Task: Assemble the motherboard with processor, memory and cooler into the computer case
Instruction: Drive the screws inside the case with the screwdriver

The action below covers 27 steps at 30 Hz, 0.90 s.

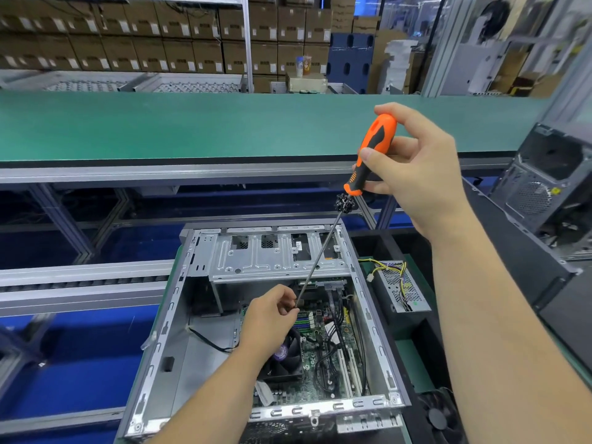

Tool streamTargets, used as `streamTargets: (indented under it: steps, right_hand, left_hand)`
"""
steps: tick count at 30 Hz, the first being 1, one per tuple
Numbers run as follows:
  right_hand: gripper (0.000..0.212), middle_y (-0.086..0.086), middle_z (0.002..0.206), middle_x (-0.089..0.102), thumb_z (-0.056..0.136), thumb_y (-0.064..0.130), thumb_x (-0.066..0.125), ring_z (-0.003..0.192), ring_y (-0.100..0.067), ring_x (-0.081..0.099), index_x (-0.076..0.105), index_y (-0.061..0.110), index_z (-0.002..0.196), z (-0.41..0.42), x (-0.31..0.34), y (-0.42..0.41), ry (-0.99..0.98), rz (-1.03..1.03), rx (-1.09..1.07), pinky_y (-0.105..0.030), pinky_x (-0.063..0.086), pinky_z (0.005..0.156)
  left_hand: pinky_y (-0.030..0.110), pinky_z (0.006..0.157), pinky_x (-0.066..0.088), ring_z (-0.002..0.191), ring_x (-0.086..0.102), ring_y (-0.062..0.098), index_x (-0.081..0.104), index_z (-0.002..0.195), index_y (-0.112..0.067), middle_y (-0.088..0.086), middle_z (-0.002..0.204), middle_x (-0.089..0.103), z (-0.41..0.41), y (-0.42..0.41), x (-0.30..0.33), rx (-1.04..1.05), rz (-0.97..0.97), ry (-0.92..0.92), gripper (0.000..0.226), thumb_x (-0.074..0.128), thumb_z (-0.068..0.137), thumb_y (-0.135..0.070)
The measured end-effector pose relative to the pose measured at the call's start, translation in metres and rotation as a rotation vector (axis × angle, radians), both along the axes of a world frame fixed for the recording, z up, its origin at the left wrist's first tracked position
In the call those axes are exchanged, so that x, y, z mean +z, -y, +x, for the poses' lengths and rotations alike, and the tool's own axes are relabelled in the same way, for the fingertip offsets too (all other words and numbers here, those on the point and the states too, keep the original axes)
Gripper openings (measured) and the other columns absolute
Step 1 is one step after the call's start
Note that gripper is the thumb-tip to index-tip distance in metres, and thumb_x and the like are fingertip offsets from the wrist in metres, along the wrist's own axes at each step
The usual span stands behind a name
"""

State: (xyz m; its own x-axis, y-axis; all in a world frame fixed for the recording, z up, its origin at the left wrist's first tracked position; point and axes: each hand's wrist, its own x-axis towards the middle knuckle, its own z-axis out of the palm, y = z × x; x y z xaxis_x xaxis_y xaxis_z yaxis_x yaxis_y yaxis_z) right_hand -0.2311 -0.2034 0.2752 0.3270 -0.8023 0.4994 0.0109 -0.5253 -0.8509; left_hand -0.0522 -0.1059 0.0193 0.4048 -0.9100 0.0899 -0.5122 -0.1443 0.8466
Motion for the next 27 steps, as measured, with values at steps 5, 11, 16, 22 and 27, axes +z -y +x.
streamTargets:
  steps: [5,11,16,22,27]
  right_hand:
    - [0.047,-0.021,0.091,0.069,0.089,0.004,0.070,0.078,-0.035,0.071,0.060,0.024,0.130,-0.006,0.019,-0.007,-0.027,-0.091,-0.060,-0.039,0.063,0.060]
    - [0.049,-0.008,0.094,0.070,0.084,0.016,0.072,0.083,-0.031,0.071,0.060,0.025,0.130,-0.021,0.035,-0.010,-0.142,-0.214,-0.138,-0.043,0.063,0.071]
    - [0.050,0.005,0.090,0.065,0.084,0.015,0.072,0.079,-0.028,0.067,0.060,0.026,0.131,-0.023,0.028,-0.010,-0.200,-0.244,-0.151,-0.043,0.062,0.072]
    - [0.052,0.009,0.083,0.064,0.084,0.011,0.073,0.071,-0.025,0.063,0.061,0.024,0.133,-0.016,0.011,-0.005,-0.222,-0.233,-0.145,-0.043,0.062,0.073]
    - [0.051,-0.002,0.081,0.067,0.083,0.015,0.073,0.067,-0.029,0.063,0.062,0.026,0.132,-0.011,0.002,-0.001,-0.234,-0.237,-0.149,-0.042,0.061,0.072]
  left_hand:
    - [0.024,0.070,0.051,0.073,0.057,0.002,0.053,0.085,-0.041,-0.017,0.078,0.062,-0.020,0.009,0.010,-0.110,0.009,0.186,0.028,0.072,0.085,-0.020]
    - [0.022,0.077,0.050,0.082,0.058,0.002,0.050,0.099,-0.040,-0.020,0.083,0.060,-0.056,0.025,0.021,-0.270,-0.010,0.222,0.031,0.070,0.085,-0.021]
    - [0.023,0.066,0.045,0.088,0.047,0.000,0.052,0.099,-0.039,-0.021,0.083,0.061,-0.075,0.037,0.019,-0.339,0.069,0.336,0.024,0.063,0.084,-0.025]
    - [0.031,0.065,0.035,0.083,0.046,0.021,0.053,0.095,-0.031,-0.008,0.083,0.036,-0.081,0.043,0.013,-0.307,0.117,0.538,0.017,0.066,0.084,-0.031]
    - [0.032,0.069,0.031,0.078,0.037,0.024,0.059,0.102,-0.026,-0.003,0.084,0.035,-0.082,0.043,0.005,-0.283,0.066,0.624,0.022,0.067,0.082,-0.032]
